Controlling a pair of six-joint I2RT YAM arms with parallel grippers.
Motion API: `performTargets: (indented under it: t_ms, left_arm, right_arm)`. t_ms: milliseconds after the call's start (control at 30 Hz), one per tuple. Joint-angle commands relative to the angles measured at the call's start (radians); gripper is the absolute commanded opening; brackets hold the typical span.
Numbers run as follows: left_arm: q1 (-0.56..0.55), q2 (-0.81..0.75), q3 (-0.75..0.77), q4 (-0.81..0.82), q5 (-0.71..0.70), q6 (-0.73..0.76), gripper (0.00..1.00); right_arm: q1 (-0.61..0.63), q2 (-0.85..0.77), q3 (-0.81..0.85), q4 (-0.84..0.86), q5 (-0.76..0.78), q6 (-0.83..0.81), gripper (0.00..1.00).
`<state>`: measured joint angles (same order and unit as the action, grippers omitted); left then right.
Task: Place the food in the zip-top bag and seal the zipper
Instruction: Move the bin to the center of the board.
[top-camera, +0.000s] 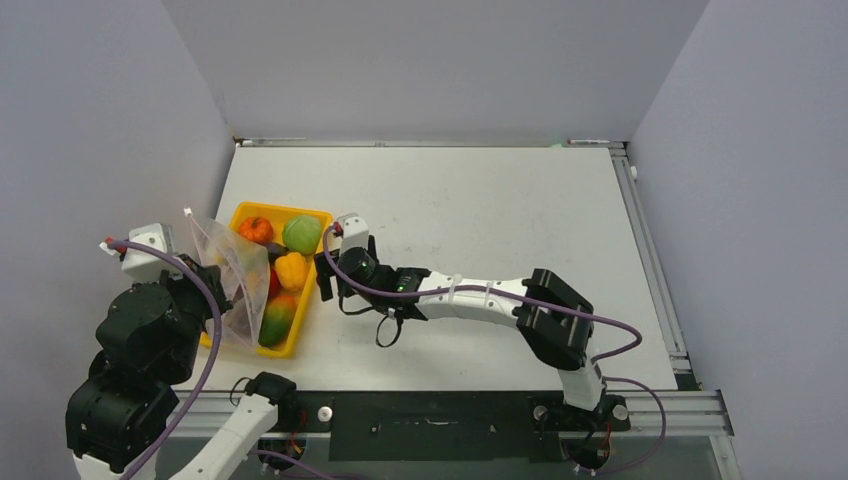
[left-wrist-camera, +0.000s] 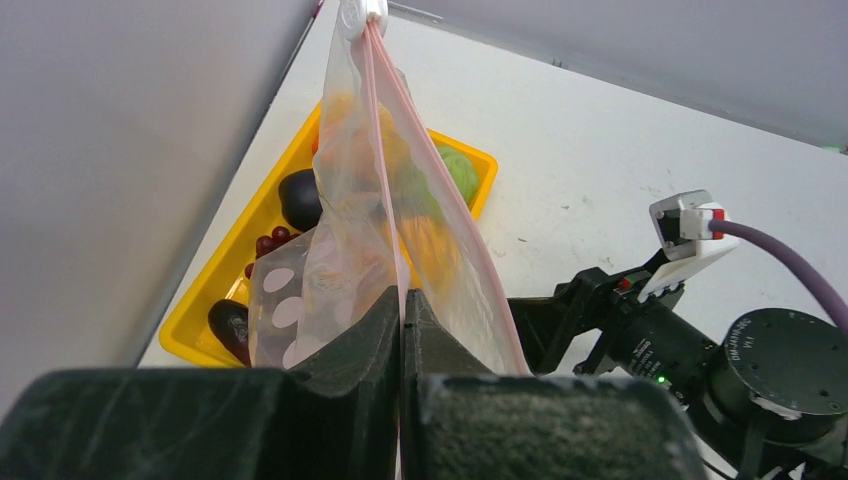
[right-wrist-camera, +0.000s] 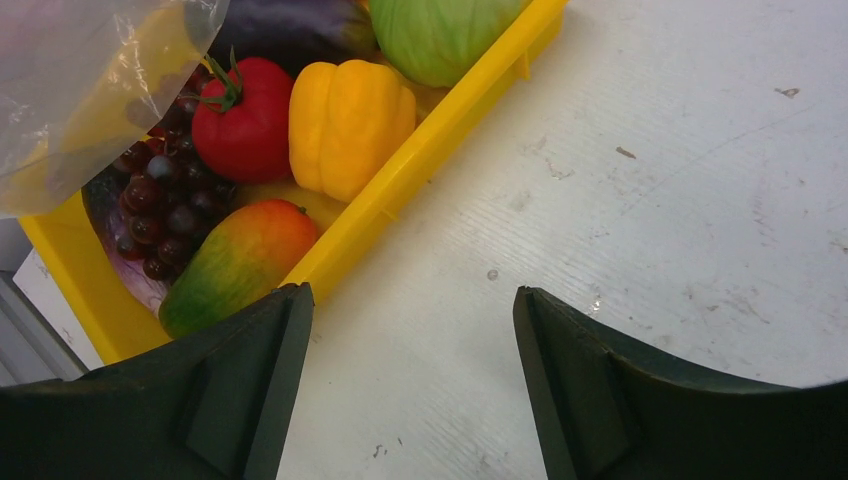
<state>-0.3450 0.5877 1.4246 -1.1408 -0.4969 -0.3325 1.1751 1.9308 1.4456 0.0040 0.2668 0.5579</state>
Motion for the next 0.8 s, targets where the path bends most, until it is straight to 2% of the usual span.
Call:
performTargets:
  t_ms: [0,767]
  left_arm:
    - [-0.008,-0.018,0.02,0.008,-0.042,0.004,0.0]
    - [-0.043,-0.037,0.023,-0.014,-0.058,0.004,0.0]
  right_arm:
    - [0.017,0.055,0.097,0.031,0.039,0.076,0.73]
    - [0.036,0.357,0.374,0.024,0.025,0.169,0.52]
